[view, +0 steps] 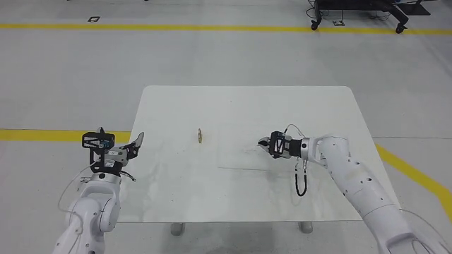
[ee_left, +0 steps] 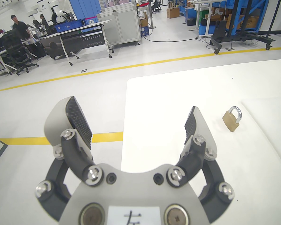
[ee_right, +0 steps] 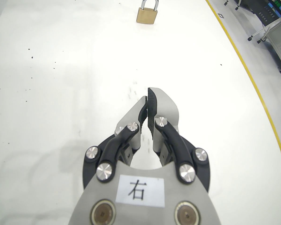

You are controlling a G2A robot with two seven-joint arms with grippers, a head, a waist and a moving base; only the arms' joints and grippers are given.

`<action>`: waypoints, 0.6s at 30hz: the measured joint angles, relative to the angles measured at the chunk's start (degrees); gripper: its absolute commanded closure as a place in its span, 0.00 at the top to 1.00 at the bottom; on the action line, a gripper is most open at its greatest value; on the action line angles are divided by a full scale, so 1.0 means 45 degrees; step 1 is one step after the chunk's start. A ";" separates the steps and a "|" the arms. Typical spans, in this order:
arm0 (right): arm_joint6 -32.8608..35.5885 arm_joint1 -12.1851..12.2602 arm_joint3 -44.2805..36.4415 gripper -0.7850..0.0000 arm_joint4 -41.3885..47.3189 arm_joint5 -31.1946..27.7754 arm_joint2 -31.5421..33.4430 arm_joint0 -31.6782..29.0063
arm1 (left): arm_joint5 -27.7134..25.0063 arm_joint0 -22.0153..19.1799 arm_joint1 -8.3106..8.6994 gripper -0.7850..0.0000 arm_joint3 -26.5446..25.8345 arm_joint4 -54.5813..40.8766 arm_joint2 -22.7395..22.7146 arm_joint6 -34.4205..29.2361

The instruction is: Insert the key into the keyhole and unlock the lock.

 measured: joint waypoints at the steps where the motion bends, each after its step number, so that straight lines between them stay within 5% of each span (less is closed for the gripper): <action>1: 0.0000 -0.0001 0.0004 0.00 0.0002 -0.0002 -0.0002 0.0004 | 0.0000 0.0000 0.0000 1.00 0.0000 0.0000 0.0000 0.0000; 9: -0.0236 -0.0021 -0.0108 0.00 0.0221 -0.0076 -0.0022 -0.0124 | 0.0000 0.0000 0.0000 1.00 0.0000 0.0000 0.0000 0.0000; 18: -0.4460 0.0056 0.0801 0.00 0.4313 -0.1313 0.0066 -0.0407 | 0.0000 0.0000 0.0000 1.00 0.0000 0.0000 0.0000 0.0000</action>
